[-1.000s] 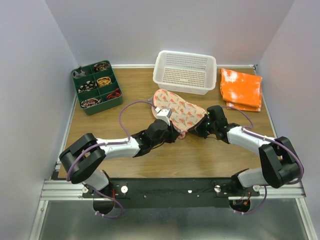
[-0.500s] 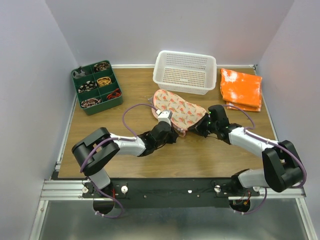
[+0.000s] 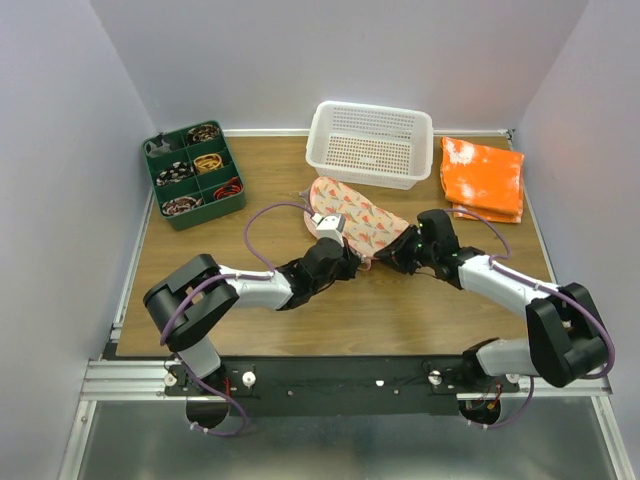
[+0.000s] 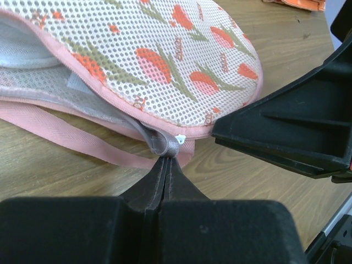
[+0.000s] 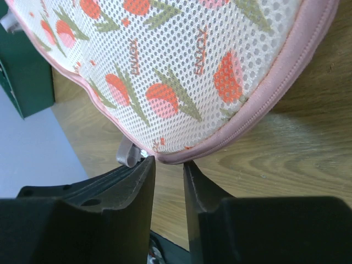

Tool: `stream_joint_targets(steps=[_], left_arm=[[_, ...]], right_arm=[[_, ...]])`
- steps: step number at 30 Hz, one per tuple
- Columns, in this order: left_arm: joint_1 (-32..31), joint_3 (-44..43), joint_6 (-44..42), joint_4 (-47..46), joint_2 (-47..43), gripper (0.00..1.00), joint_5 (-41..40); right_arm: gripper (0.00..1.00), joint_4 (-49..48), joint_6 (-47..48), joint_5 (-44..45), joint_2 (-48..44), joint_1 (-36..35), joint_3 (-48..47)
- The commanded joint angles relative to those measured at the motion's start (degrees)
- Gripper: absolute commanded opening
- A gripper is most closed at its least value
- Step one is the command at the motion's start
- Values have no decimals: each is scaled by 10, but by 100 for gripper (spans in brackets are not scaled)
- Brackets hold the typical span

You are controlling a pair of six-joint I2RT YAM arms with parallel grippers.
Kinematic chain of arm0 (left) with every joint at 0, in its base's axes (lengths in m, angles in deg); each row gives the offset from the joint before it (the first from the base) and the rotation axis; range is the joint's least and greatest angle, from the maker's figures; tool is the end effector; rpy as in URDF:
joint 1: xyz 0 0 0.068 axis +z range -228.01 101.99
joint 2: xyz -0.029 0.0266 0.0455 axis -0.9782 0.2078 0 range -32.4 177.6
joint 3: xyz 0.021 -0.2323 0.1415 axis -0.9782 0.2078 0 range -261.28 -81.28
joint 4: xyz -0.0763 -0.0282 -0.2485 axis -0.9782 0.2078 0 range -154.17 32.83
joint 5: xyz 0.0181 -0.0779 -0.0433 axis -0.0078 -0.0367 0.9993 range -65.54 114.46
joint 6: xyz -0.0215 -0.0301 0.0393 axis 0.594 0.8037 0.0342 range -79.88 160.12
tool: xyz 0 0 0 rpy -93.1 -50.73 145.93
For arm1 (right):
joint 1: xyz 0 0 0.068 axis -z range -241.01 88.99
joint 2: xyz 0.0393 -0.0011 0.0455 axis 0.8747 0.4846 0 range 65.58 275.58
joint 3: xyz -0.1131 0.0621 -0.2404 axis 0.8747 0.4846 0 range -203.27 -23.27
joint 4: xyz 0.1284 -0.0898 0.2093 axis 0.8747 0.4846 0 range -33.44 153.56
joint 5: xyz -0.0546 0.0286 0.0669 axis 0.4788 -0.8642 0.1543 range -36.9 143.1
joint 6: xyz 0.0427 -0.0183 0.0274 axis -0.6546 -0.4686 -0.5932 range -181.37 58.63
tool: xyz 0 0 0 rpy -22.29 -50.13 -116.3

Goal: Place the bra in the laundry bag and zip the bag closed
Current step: Zip the zipper on the laundry bag.

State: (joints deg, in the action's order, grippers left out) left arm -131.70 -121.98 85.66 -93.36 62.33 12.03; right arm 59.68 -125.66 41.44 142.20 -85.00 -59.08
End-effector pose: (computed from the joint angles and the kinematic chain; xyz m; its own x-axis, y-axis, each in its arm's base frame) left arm 0.2034 -0.2638 0.1678 -0.6534 -0.2880 -0.7001 0.2926 0.7569 -0.5844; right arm 0.2365 0.1130 0.1801 -0.7535 0.6305 -0.1862 0.3405 0.6166 0.7098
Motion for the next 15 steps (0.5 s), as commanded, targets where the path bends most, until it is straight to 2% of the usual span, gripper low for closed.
stream_joint_targets(steps=[1, 5, 6, 9, 15], left_arm=[[1, 3, -1, -13, -7, 1, -13], [1, 17, -2, -7, -28, 1, -11], [1, 18, -2, -6, -36, 1, -11], [1, 21, -5, -3, -48, 1, -10], [1, 18, -18, 6, -56, 1, -15]], right_arm=[[47, 0, -3, 6, 3, 1, 4], [51, -7, -9, 20, 22, 2, 2], [56, -10, -13, 22, 26, 2, 3], [56, -27, -36, 23, 41, 2, 17], [56, -139, -109, 33, 47, 1, 77]])
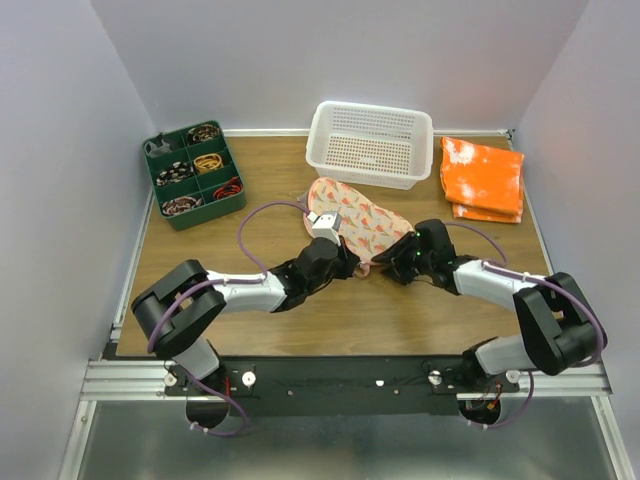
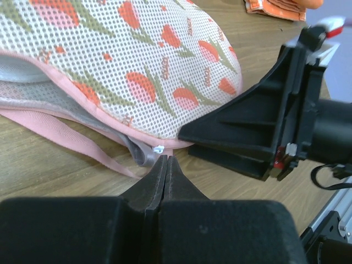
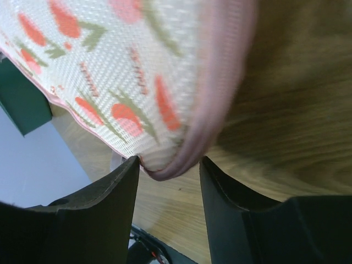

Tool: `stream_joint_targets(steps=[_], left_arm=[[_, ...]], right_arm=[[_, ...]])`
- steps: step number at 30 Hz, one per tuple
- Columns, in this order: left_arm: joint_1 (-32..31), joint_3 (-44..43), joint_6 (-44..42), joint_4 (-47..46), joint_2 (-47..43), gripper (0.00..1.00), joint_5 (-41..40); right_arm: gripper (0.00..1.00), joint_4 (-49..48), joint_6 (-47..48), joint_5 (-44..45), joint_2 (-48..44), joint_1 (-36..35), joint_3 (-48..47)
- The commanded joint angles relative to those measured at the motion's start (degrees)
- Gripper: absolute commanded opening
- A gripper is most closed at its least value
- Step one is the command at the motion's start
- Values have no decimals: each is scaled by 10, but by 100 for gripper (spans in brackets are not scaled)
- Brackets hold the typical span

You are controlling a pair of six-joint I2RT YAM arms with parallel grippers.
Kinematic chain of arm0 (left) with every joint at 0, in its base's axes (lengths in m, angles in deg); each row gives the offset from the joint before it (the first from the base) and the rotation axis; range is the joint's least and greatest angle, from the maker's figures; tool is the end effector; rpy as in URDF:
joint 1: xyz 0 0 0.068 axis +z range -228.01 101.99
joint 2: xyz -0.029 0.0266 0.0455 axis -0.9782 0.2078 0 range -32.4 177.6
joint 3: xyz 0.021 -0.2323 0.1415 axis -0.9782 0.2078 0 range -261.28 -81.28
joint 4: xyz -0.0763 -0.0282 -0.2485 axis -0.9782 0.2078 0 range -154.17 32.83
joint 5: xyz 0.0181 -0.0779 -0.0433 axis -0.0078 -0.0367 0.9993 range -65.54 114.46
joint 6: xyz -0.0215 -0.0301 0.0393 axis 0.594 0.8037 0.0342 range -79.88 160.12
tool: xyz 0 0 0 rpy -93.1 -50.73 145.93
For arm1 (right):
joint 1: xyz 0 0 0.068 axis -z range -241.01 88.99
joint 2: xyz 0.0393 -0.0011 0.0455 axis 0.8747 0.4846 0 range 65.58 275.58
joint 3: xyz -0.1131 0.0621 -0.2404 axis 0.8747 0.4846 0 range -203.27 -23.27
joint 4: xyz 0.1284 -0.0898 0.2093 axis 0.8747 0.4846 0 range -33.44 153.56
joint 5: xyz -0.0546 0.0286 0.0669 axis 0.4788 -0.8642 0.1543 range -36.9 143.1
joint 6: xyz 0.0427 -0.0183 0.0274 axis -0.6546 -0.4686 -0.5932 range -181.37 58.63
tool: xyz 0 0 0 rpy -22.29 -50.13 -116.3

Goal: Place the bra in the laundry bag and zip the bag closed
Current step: Zip the zipper on the laundry bag.

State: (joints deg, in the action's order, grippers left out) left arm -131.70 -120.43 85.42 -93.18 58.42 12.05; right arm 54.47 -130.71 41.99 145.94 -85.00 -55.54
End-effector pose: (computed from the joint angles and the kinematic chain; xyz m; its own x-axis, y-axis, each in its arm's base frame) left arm 0.1976 -0.2560 0.1806 -0.6364 -0.3063 -0.7079 0.3088 0.7399 -0.5977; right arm 0.2347 0.1118 0.1532 -0.7196 0.6848 -0.1155 0.4309 0.5707 0.6990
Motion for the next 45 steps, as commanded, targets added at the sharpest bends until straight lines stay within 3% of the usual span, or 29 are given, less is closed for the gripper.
stream_joint_targets(steps=[1, 11, 18, 33, 36, 38, 40, 44, 45], left_arm=[[1, 1, -16, 5, -17, 1, -15], [1, 4, -11, 12, -21, 1, -19], [1, -7, -10, 12, -14, 0, -5], [-17, -11, 44, -75, 60, 0, 44], [-16, -7, 41, -81, 67, 4, 30], [-15, -1, 44, -97, 69, 14, 21], [-14, 5, 49, -111, 70, 16, 19], [-13, 0, 44, -117, 73, 37, 9], [-13, 0, 43, -115, 73, 28, 8]], right_arm=[[55, -87, -64, 37, 11, 1, 41], [36, -94, -90, 107, -34, 2, 63], [4, -64, -71, 130, -55, 1, 50], [2, -42, -44, 98, -57, 2, 21], [2, -39, -39, 96, -60, 2, 17], [2, -34, -33, 94, -63, 2, 14], [2, -28, -29, 95, -66, 2, 13], [2, -24, -26, 93, -70, 1, 15], [2, -24, -26, 93, -70, 1, 16]])
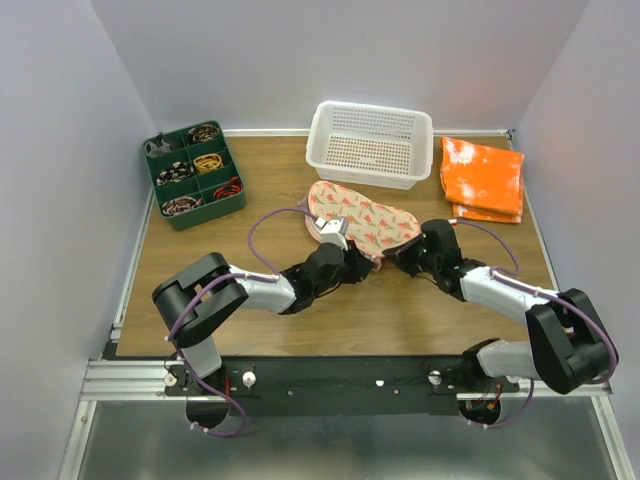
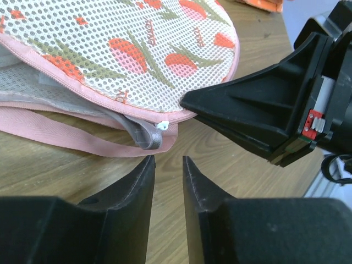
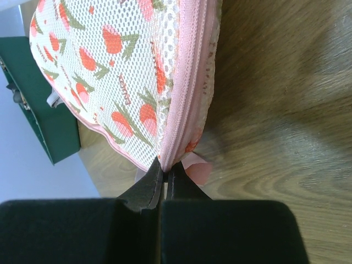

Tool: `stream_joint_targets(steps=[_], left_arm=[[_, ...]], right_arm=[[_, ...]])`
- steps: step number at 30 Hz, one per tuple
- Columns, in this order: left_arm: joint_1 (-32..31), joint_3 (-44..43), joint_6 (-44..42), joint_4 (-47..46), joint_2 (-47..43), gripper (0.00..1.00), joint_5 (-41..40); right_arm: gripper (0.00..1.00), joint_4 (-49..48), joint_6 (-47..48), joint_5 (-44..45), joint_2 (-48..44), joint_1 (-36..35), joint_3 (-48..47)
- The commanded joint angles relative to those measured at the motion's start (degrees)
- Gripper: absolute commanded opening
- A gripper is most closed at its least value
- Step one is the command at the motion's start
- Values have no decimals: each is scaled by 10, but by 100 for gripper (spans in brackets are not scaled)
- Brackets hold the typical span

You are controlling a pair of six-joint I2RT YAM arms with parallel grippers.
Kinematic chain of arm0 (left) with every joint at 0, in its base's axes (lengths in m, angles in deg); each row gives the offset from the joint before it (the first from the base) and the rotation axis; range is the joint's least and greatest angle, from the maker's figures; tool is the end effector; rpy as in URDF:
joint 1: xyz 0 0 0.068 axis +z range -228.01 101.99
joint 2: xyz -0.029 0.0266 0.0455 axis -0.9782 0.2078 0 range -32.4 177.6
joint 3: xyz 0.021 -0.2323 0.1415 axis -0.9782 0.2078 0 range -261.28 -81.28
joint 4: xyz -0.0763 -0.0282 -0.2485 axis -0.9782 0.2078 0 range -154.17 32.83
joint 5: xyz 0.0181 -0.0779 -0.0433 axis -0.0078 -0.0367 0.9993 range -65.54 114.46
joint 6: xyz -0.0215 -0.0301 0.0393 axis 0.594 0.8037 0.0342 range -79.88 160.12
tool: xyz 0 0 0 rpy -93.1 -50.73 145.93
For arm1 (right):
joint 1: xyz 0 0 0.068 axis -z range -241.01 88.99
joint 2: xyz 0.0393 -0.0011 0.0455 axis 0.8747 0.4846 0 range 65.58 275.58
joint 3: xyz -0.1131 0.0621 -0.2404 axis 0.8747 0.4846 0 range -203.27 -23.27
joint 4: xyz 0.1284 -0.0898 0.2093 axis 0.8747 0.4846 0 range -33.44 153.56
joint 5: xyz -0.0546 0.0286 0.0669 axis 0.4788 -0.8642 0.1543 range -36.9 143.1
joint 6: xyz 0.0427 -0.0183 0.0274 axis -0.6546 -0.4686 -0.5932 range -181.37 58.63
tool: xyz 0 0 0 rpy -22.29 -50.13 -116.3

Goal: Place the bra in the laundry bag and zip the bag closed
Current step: Zip the zipper on the laundry bag.

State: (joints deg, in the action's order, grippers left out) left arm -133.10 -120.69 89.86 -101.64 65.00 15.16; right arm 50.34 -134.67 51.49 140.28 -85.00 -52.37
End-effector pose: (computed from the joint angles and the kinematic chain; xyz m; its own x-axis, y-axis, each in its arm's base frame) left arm 0.1976 -0.2731 0.1611 -0.6811 -0.3399 -0.6485 0.3140 0.6645 -0.6781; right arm 0.2275 0.1022 0.1656 -0.5748 0.7922 -0.2051 0.4326 0.5069 0.7456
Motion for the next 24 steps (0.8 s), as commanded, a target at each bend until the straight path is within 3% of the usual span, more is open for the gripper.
stream_joint_targets(steps=[1, 5, 7, 10, 17, 24], left_arm=[[2, 0, -2, -25, 7, 25, -33], [4, 3, 4, -20, 6, 45, -49], [7, 6, 3, -20, 5, 44, -50], [9, 7, 2, -21, 4, 51, -57], [17, 5, 12, -33, 9, 51, -49], [19, 7, 49, -51, 7, 58, 2]], right_arm=[[2, 18, 14, -2, -12, 1, -15], [2, 18, 14, -5, -12, 1, -13], [2, 17, 14, -4, -12, 1, -13], [2, 19, 15, -4, -12, 1, -14], [2, 18, 19, -11, -6, 1, -17], [3, 16, 20, -15, 0, 1, -20]])
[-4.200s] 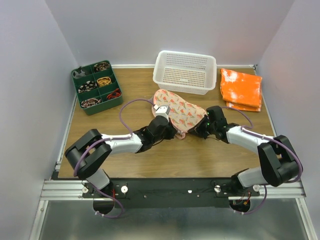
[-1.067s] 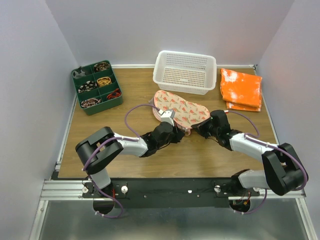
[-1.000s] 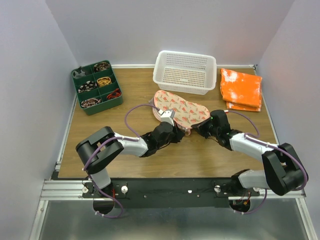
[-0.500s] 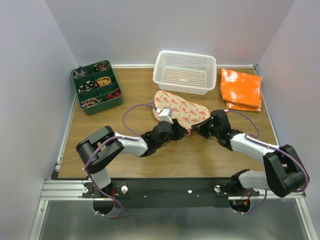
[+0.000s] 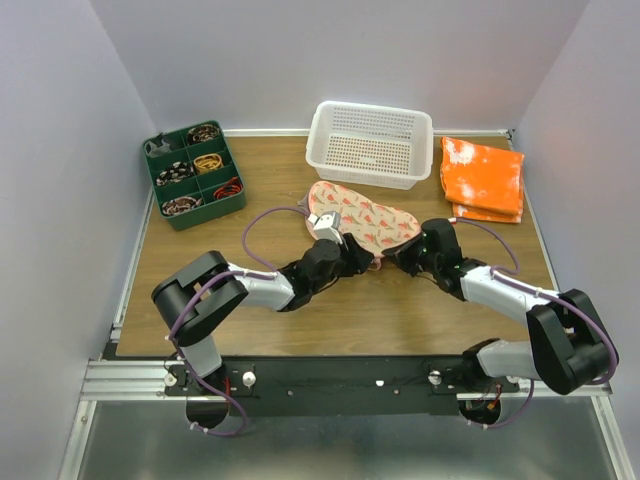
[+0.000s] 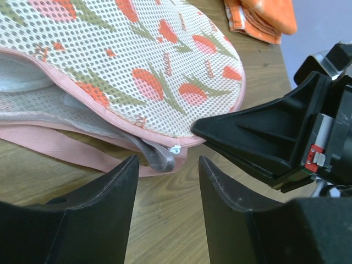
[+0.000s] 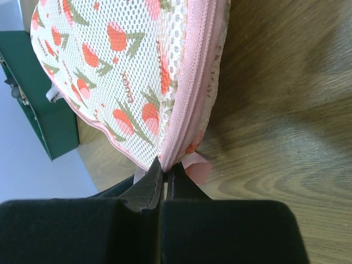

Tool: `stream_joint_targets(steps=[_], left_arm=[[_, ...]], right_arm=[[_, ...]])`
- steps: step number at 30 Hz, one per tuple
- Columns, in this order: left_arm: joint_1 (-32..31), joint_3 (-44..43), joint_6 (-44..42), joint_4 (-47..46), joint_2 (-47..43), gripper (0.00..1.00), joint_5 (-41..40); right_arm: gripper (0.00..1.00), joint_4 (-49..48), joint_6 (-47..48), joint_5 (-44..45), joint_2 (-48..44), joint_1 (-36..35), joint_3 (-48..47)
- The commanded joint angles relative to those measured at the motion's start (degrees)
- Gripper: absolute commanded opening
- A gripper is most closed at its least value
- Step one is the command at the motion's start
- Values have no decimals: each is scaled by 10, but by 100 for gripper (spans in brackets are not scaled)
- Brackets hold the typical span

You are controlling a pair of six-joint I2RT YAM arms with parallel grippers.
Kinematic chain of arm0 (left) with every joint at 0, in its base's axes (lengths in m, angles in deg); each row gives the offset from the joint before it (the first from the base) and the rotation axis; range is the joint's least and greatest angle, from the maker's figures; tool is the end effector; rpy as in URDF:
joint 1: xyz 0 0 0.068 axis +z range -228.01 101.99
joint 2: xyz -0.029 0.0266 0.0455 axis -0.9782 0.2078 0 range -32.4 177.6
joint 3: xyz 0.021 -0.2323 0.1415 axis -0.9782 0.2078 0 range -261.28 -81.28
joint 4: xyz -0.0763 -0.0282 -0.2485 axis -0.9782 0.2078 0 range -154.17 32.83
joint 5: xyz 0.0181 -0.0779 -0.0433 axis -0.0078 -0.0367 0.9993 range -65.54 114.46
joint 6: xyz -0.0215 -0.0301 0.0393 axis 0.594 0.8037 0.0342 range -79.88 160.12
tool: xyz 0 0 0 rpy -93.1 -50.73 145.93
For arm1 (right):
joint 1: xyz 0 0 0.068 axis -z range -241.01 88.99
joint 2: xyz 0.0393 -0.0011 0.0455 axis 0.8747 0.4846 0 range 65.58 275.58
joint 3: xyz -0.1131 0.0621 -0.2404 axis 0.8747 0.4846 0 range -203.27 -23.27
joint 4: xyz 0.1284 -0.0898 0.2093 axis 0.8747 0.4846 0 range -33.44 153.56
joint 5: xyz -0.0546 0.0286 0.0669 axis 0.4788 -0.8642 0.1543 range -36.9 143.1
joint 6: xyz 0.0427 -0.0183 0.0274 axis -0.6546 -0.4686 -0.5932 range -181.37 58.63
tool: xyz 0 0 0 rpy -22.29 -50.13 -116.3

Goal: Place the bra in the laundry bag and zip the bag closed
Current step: Zip the zipper on the laundry bag.

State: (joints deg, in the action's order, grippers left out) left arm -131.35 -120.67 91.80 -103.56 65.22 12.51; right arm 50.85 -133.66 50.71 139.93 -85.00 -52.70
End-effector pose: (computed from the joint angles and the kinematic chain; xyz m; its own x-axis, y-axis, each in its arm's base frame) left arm 0.2078 -0.2668 0.1633 -0.6435 -0.4210 -0.6393 0.2628 0.6629 -0.7011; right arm 0.2275 0.1027 0.1680 -0.5907 0.7789 -0.2107 0.4175 0.5185 0.7463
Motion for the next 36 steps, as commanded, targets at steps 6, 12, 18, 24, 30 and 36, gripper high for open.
stream_joint_targets(steps=[6, 12, 18, 24, 30, 36], left_arm=[[3, -3, 61, -43, 34, 60, 61], [10, -9, 72, -60, 50, 61, 61], [31, -8, 82, -74, 50, 61, 61], [37, -10, 65, -49, 15, 45, 54], [36, 9, 59, -53, 15, 29, 56], [31, 8, 40, -41, 6, 35, 54]], right_arm=[[3, 11, 11, -7, 5, 1, -19], [4, 16, 16, -6, 3, 2, -21], [4, 22, 19, -5, 0, 2, -22], [4, 23, 15, 1, -5, 1, -19], [4, 21, 17, -2, -1, 1, -24], [4, 19, 18, -2, 3, 1, -23]])
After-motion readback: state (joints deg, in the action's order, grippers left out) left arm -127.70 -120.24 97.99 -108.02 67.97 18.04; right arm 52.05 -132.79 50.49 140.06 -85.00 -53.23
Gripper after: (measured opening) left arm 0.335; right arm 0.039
